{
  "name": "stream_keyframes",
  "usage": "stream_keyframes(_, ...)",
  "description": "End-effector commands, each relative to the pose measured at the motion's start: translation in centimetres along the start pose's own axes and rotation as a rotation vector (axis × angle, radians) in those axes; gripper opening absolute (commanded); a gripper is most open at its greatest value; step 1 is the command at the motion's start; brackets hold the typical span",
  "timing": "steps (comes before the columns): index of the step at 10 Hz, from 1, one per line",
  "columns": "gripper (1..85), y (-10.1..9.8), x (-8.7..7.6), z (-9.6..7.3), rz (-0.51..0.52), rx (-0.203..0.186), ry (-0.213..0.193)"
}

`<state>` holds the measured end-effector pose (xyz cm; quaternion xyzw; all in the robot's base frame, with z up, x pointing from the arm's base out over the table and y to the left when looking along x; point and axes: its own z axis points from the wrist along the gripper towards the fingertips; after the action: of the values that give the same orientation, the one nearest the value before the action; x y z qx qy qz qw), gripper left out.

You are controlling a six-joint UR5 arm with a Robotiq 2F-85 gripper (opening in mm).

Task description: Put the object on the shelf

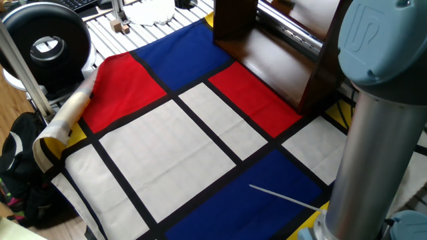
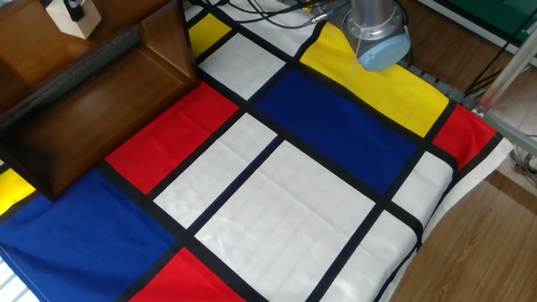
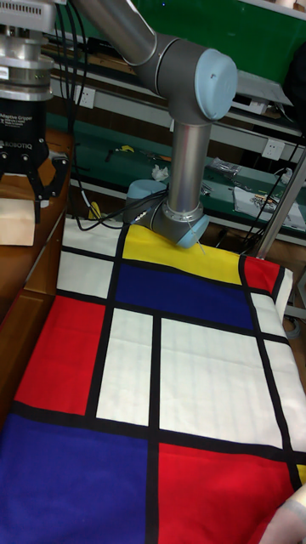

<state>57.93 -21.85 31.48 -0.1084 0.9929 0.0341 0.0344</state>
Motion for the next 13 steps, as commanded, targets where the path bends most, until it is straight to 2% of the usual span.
stream_keyframes(1,1.0,0.31,0.15,-0.08,-0.014,-0.012,0.004)
stream_keyframes(7,1.0,0.1,0.41,-0.23,-0.04,-0.009,0.014)
stream_keyframes(9,5.3,-0.19,0.65,-0.5,-0.06,-0.007,0.025)
stream_keyframes(10,10.7,-0.35,0.83,-0.7,-0.073,-0.008,0.031)
stream_keyframes(13,15.3,-0.38,0.97,-0.94,-0.086,-0.014,0.034)
